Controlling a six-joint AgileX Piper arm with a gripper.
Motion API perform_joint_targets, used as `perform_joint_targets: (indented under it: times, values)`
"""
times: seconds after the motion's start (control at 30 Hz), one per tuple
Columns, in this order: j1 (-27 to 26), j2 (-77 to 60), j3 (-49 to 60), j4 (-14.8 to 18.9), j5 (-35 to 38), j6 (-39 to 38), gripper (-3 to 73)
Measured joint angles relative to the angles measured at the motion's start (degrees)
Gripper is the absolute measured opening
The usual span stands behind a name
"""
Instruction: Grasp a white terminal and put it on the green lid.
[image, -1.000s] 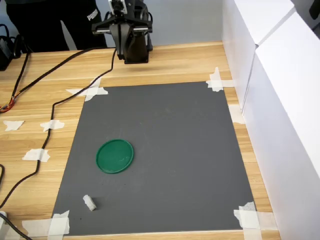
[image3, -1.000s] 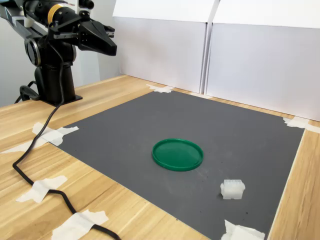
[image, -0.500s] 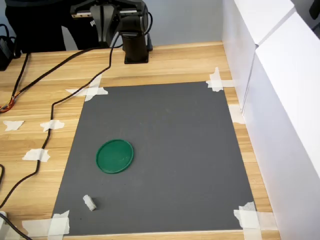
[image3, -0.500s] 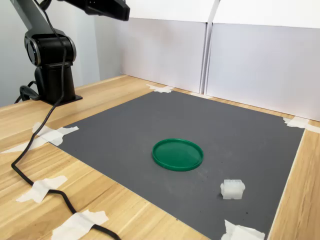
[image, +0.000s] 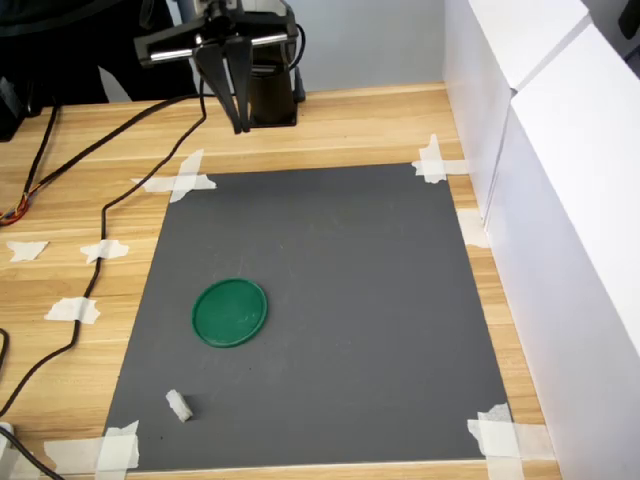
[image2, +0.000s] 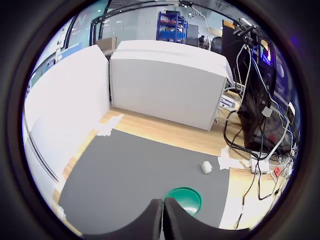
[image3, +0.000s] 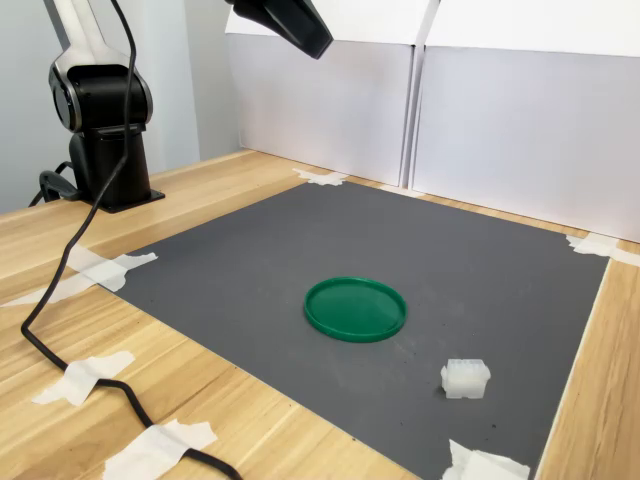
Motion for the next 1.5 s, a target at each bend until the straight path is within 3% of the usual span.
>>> perform_joint_targets:
  times: [0.17, 0.33, 0.53, 0.7, 0.93, 1.07, 1.2, 1.5]
  values:
    - [0.0, 6.7, -6.9, -5.9, 4.1, 4.6, -1.6]
    - [0.0, 13.8, -14.6, -8.2, 13.9, 5.3, -1.6]
    - [0.0, 20.4, -21.5, -12.8, 17.8, 8.3, 0.8]
    - [0.0, 25.7, -27.1, -17.2, 19.5, 11.3, 13.1]
    - [0.0, 32.0, -34.7, -21.2, 22.3, 15.3, 50.1]
    - [0.0, 35.0, -38.3, -22.3, 23.3, 15.6, 63.9]
    - [0.0, 37.9, -43.2, -22.5, 26.0, 14.9, 68.8]
    - [0.0, 45.0, -55.1, -22.5, 33.1, 9.2, 69.6]
